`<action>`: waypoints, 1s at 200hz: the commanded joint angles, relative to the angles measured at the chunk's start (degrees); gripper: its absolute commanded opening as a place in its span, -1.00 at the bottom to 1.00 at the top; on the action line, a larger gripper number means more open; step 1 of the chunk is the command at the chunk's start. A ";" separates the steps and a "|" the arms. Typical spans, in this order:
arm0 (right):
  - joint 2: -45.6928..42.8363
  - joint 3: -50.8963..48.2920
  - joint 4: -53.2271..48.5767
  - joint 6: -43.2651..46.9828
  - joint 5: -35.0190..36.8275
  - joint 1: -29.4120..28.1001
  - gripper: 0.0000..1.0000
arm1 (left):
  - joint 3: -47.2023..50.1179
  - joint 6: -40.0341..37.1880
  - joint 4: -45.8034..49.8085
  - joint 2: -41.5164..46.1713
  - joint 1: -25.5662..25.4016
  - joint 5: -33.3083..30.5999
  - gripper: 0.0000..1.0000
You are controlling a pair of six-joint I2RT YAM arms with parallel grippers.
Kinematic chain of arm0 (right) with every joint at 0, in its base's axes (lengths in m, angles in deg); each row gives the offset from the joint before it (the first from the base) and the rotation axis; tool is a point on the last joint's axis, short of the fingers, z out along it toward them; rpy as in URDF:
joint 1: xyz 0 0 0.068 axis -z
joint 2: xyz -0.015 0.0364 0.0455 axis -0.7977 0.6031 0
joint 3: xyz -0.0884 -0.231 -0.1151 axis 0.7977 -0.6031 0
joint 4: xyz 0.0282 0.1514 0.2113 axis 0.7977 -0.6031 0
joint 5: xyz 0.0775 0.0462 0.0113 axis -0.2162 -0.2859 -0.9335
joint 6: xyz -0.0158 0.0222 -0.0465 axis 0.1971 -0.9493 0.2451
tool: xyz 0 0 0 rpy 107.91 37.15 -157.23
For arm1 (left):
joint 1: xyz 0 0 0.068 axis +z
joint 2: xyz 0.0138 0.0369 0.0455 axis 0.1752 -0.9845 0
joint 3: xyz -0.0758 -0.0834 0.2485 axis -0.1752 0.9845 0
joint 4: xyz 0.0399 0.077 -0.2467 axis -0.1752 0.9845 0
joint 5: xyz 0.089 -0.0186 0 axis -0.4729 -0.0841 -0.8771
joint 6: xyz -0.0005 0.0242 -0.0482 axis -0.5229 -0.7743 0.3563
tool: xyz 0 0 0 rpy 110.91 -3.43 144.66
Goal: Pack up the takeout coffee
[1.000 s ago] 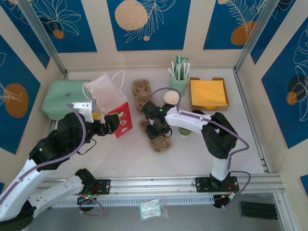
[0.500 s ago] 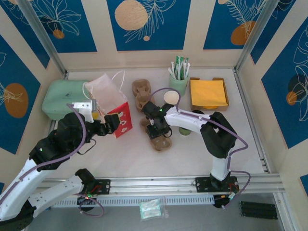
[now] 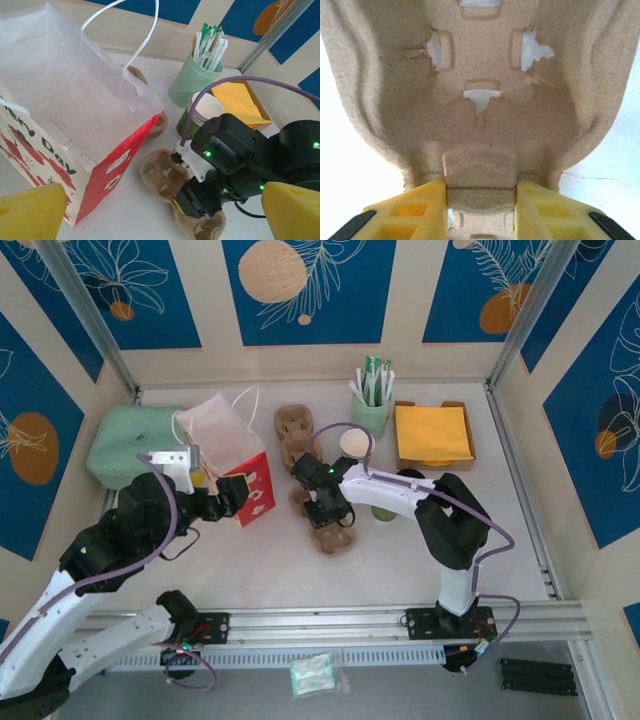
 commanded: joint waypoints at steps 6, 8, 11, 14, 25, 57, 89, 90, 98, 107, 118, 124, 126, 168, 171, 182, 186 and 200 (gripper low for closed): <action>-3.48 1.16 -2.11 -1.11 0.19 -0.25 -0.36 | -4.67 -0.97 -0.13 -0.99 0.05 1.27 0.99; -3.75 1.13 -2.21 -1.17 0.19 -0.25 -0.37 | -4.95 -1.07 0.00 -1.11 0.03 1.36 0.99; -4.15 1.25 -2.22 -1.21 0.14 -0.27 -0.37 | -5.34 -1.27 0.08 -1.29 0.07 1.55 0.99; -4.51 1.32 -2.21 -1.29 0.10 -0.25 -0.38 | -5.70 -1.49 0.16 -1.51 0.04 1.70 0.99; -5.85 1.55 -2.60 -1.48 -0.08 -0.26 -0.38 | -7.42 -2.39 0.51 -2.54 0.10 2.30 0.99; -10.02 2.42 -3.72 -1.80 -0.67 -0.08 -0.38 | -13.16 -6.94 2.11 -7.04 0.10 4.87 0.99; -14.72 2.97 -4.86 -2.16 -2.12 0.78 -0.39 | -21.09 -11.62 7.23 -14.86 0.04 3.71 0.99; -14.78 3.01 -4.87 -2.20 -2.20 0.84 -0.38 | -21.39 -11.87 7.41 -15.17 0.08 3.57 0.99; -16.17 3.01 -5.10 -2.28 -2.81 1.23 -0.38 | -23.69 -13.35 9.18 -17.49 0.10 2.72 0.99; -17.59 3.00 -5.31 -2.42 -3.59 1.70 -0.39 | -26.10 -15.10 11.23 -20.12 0.09 1.61 0.99; -19.50 2.98 -5.56 -2.51 -4.44 2.35 -0.38 | -28.72 -17.16 13.54 -22.99 0.11 0.03 0.99; -20.47 2.90 -5.50 -2.58 -4.95 2.71 -0.38 | -30.00 -18.15 14.71 -24.79 0.08 -0.82 0.99; -20.74 2.93 -5.63 -2.60 -5.16 2.91 -0.38 | -30.29 -18.51 15.07 -25.32 0.04 -1.05 0.99; -26.36 1.75 -5.16 -2.79 -9.36 6.70 -0.38 | -36.88 -23.06 22.49 -34.77 0.51 -5.58 0.99; -26.60 1.68 -5.09 -2.78 -9.47 6.89 -0.38 | -36.94 -23.27 22.80 -35.17 0.74 -5.69 0.99; -27.31 1.56 -5.20 -2.56 -9.96 7.60 -0.38 | -37.02 -23.50 23.73 -36.59 1.88 -5.21 0.99; -27.56 1.52 -5.23 -2.51 -10.13 7.78 -0.38 | -36.98 -23.54 23.89 -37.04 2.32 -4.65 0.99; -28.18 1.33 -5.21 -2.26 -10.46 8.38 -0.39 | -36.49 -23.87 24.12 -38.20 4.13 -1.93 0.99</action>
